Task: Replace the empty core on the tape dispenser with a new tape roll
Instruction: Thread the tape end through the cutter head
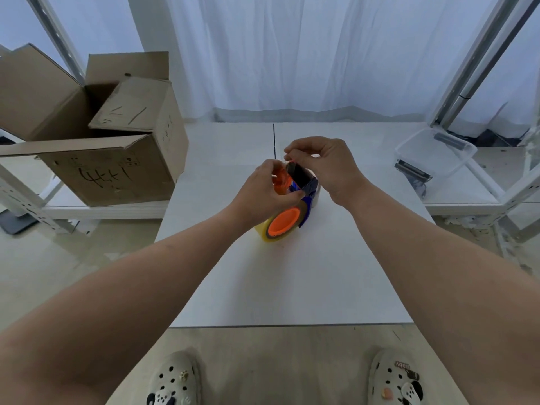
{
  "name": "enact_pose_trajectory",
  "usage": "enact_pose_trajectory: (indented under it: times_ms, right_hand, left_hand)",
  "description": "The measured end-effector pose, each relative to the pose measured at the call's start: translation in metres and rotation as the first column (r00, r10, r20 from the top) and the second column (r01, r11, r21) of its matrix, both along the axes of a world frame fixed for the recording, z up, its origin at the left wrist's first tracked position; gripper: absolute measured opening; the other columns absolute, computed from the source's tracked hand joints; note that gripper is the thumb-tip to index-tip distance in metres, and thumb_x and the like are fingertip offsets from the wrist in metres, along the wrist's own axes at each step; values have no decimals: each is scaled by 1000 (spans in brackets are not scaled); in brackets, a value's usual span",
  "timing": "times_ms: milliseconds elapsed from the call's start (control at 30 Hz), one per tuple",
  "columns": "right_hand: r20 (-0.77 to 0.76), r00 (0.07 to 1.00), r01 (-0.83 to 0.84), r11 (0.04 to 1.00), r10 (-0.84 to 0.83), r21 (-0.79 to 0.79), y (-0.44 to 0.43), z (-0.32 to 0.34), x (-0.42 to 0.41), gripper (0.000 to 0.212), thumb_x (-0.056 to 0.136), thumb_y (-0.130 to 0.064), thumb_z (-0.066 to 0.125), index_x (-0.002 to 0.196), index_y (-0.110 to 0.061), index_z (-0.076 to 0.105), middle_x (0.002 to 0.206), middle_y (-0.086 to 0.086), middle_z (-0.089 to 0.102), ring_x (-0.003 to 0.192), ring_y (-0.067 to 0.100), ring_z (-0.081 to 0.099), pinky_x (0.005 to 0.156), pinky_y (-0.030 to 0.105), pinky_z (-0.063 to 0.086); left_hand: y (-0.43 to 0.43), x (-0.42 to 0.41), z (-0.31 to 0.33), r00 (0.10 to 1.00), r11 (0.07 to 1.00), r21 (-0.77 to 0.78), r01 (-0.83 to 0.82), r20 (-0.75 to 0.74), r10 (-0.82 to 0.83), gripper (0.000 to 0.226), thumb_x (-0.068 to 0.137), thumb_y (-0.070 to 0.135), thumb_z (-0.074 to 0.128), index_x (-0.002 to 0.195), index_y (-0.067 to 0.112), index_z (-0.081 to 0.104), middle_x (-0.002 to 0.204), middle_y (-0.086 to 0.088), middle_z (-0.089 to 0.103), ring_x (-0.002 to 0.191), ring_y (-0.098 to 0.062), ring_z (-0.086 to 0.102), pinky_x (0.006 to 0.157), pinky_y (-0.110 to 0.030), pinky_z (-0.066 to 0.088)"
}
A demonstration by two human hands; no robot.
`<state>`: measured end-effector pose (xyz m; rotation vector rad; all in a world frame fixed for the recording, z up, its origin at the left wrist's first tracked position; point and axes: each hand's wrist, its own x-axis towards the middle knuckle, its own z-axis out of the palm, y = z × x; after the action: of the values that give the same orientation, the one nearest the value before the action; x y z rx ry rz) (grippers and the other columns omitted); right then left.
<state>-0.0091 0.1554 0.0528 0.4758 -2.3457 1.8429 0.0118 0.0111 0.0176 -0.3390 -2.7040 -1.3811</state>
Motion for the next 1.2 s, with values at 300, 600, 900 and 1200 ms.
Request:
enact_pose_trajectory:
  times_ms: [300,600,900,1200]
  right_hand:
    - [-64,998,20,997,-15,73,-8,-3,-2,12,86,-4,63,87,-10,73,82,-3,71,77,3,67,78,18,55]
    - [-13,995,97,994,-98,-40,2,-8,-1,15,87,-2,60,83,-12,70,77,0,68,71,3,65,72,16,52]
    - [83,975,207,978,-205,-23,0,-5,-2,15,89,-4,58,82,-15,66,88,0,66,91,16,63,87,31,55]
    - [80,984,165,985,-161,-43,3,-5,0,25,88,-3,59,76,-24,65,85,-3,68,91,18,67,85,31,56]
  left_hand:
    - [2,5,5,992,992,83,91,74,-97,46,76,28,76,111,20,47,108,5,55,101,-13,55,78,-15,45]
    - [-5,4,5,956,948,313,64,252,-148,32,91,17,54,122,22,49,110,4,57,93,-4,56,69,-9,46]
    - [-2,1,-1,973,952,305,2,218,-72,32,87,20,63,116,22,50,114,-1,60,107,-19,58,88,-33,51]
    - [-4,0,-2,984,970,241,-18,176,-26,24,88,24,62,109,24,49,111,1,59,102,-18,60,76,-22,49]
